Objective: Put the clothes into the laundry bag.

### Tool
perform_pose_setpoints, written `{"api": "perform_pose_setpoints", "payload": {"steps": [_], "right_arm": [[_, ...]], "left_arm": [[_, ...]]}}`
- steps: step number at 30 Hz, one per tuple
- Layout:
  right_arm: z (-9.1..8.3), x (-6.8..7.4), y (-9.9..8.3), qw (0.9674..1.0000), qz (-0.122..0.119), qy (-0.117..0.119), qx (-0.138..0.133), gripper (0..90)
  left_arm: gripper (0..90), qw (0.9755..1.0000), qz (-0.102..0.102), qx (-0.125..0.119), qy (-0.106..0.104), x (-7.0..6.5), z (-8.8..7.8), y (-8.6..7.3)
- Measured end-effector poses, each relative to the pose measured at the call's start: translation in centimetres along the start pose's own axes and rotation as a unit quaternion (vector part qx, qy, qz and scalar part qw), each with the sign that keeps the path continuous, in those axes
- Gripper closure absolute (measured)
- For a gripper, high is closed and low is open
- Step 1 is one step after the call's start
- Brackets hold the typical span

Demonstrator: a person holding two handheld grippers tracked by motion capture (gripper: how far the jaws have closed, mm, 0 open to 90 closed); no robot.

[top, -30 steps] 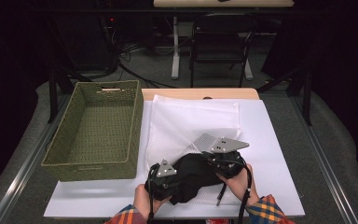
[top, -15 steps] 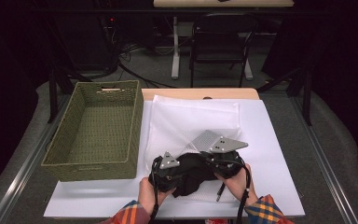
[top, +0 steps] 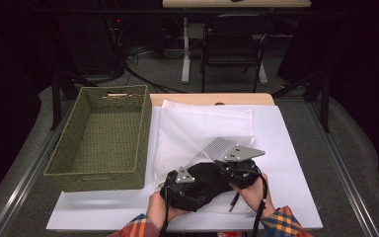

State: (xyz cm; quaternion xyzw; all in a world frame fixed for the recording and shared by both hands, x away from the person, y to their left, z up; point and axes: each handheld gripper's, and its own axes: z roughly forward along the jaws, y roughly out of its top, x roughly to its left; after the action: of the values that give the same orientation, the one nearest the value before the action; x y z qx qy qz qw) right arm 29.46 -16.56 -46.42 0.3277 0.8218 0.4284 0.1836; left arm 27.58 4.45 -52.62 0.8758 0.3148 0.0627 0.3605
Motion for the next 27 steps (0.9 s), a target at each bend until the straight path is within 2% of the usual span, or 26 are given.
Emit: {"api": "perform_pose_setpoints", "payload": {"steps": [1,4,6,7,8,13,15,20,21,22,25,27], "right_arm": [[0.0,0.0,0.0,1.0,0.0,0.0,0.0,88.5],[0.1,0.0,0.0,1.0,0.0,0.0,0.001,88.4],[0.1,0.1,0.0,1.0,0.0,0.002,0.002,88.4],[0.2,0.1,0.0,1.0,0.001,0.003,0.003,88.4],[0.2,0.1,-0.1,1.0,0.0,0.004,0.003,88.4],[0.3,0.0,-0.1,1.0,0.002,0.005,0.005,88.4],[0.3,0.0,-0.1,1.0,0.002,0.006,0.005,88.4],[0.3,0.0,-0.1,1.0,0.001,0.008,0.005,88.3],[0.3,0.0,-0.1,1.0,0.002,0.008,0.004,88.4],[0.3,0.0,-0.1,1.0,0.002,0.008,0.004,88.4],[0.2,-0.1,0.0,1.0,0.001,0.009,0.004,88.3],[0.1,-0.1,0.0,0.9999,0.001,0.01,0.003,88.3]], "left_arm": [[16.8,0.9999,0.007,0.006,0.004,-0.1,0.2,0.0],[16.6,0.9998,0.006,0.017,0.01,-0.3,1.3,-0.1],[21.4,0.9996,0.017,0.013,0.016,-0.4,1.8,-0.4],[22.7,0.9994,0.025,0.019,0.014,-0.4,2.0,-0.5],[24.4,0.9992,0.028,0.016,0.023,-0.5,2.2,-0.6],[45.9,0.9993,0.026,0.002,0.026,-0.2,2.1,-0.9],[54.3,0.9993,0.032,-0.002,0.02,-0.1,2.1,-1.1],[70.7,0.9995,0.03,-0.006,0.008,0.2,1.9,-1.0],[72.7,0.9994,0.033,-0.004,0.004,0.4,1.8,-0.9],[73.7,0.9997,0.023,-0.008,0.0,0.4,1.7,-0.9],[75.5,0.9997,0.015,-0.01,-0.014,0.9,1.3,-0.5],[76.2,0.9996,0.007,-0.021,-0.016,1.0,1.0,-0.3]]}}
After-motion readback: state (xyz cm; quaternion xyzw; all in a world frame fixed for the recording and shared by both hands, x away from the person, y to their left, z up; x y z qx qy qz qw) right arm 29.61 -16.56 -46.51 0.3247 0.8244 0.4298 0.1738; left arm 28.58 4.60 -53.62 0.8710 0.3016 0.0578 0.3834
